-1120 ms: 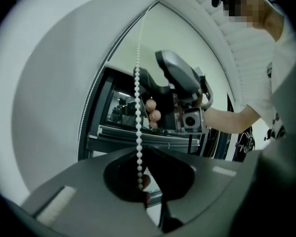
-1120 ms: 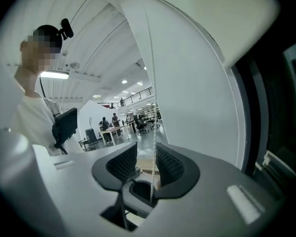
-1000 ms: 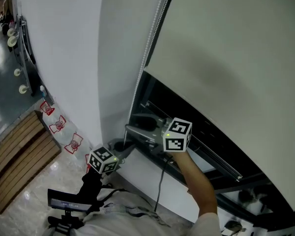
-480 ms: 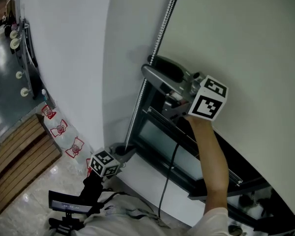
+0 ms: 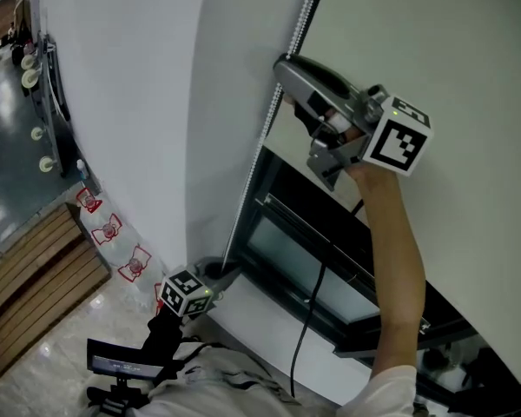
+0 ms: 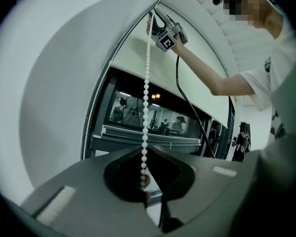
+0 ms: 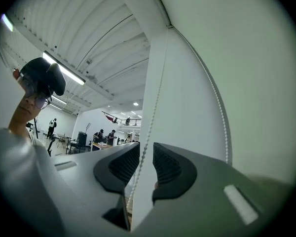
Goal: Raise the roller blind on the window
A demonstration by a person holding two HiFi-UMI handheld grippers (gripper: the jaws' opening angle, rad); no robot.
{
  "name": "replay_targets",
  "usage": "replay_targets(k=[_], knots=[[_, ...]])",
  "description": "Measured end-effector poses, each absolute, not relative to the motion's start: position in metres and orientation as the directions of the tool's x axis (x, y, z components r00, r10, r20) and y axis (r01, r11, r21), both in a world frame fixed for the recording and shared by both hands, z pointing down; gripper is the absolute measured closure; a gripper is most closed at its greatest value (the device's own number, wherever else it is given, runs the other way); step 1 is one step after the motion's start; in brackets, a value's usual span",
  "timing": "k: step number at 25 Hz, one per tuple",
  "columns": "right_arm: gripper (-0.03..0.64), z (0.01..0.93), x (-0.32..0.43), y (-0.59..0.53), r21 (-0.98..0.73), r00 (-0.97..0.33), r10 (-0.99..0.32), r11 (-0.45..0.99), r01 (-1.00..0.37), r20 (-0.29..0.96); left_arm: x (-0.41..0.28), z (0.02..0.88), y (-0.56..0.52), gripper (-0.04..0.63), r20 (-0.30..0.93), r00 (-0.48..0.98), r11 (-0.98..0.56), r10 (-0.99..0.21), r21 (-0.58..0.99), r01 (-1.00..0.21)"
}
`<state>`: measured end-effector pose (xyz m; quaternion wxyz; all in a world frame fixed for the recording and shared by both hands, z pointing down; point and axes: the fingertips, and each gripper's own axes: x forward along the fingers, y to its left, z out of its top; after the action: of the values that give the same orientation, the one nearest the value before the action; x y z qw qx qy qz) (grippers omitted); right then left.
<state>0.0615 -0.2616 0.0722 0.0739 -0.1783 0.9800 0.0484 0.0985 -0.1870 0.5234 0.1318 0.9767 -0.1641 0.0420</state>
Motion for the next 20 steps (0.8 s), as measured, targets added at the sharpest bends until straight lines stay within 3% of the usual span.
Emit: replay_targets(k=[5,20], knots=[[0.597,0.069,0.057,-0.261,0.089,-0.934,-0.335,0.934,-0.347,-0.125,0.098,0.527,-0.187,0.597,0.121,0.943,-0.913,-0.309,0.241,-0.330],[0.609,0.069,0.060,-0.250,0.116,-0.939,-0.322,0.935,-0.336,-0.123,0.095,0.529,-0.186,0.597,0.128,0.943,-0.907,-0.308,0.260,-0.332]])
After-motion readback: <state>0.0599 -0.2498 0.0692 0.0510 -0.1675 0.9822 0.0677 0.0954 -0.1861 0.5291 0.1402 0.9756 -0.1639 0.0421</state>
